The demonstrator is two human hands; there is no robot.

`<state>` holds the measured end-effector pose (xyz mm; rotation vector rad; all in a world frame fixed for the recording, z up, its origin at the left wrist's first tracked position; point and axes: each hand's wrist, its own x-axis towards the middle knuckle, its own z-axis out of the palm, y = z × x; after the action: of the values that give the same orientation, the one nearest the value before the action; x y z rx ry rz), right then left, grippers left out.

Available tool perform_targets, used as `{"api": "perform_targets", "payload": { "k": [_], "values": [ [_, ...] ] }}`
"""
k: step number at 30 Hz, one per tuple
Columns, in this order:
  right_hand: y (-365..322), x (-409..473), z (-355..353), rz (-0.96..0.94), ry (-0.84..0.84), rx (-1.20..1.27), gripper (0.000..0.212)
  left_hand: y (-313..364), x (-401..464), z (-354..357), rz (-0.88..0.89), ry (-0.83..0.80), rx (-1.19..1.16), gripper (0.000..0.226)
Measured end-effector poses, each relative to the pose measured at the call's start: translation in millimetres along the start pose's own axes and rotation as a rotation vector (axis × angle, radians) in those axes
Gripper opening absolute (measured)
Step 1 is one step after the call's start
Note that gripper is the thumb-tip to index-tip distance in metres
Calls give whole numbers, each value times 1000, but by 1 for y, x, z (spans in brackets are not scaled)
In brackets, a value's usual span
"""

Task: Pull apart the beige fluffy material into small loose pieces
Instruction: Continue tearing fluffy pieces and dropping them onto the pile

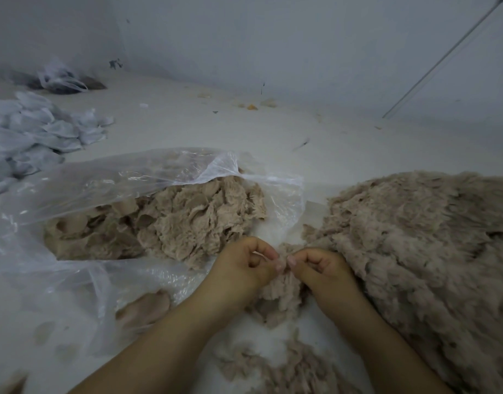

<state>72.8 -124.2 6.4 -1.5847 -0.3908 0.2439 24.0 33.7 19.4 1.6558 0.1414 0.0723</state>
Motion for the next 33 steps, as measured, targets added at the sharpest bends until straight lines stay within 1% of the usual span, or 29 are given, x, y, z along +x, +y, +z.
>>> {"api": "perform_targets", "payload": {
  "k": [2,4,7,10,13,15,18,21,23,24,25,27,28,30,32,33],
  "values": [
    [1,1,-1,40,39,80,25,0,-1,1,-3,-25,31,11],
    [-3,0,-1,89,77,153,22,0,-1,2,4,-2,70,14],
    [-6,0,0,133,116,193,19,2,3,2,29,69,95,19],
    [-2,1,-1,158,190,247,18,3,5,-2,69,144,117,26],
    [-1,3,-1,166,261,251,12,4,6,-7,88,209,62,30],
    [0,3,-2,128,230,237,12,7,5,-10,83,206,23,30],
    [0,0,-1,51,139,136,15,12,4,-8,95,133,15,28],
    [-2,-1,0,25,101,187,17,17,4,-3,73,109,-30,24],
    [-1,-1,0,44,75,255,31,19,5,0,70,76,-59,20],
    [-2,-1,1,41,51,234,36,20,5,2,72,60,-83,19],
    [-3,-2,2,25,24,182,33,21,5,4,76,56,-97,19],
    [-2,-3,3,-17,6,72,12,21,6,8,99,100,-82,19],
    [1,-1,1,-31,25,41,11,20,7,10,115,140,-73,20],
    [3,1,0,-22,66,46,19,19,9,12,145,243,-49,19],
    [2,2,0,-26,87,104,16,17,11,13,197,326,43,20],
    [1,2,1,-34,77,121,12,17,11,14,226,341,102,19]
  ]
}}
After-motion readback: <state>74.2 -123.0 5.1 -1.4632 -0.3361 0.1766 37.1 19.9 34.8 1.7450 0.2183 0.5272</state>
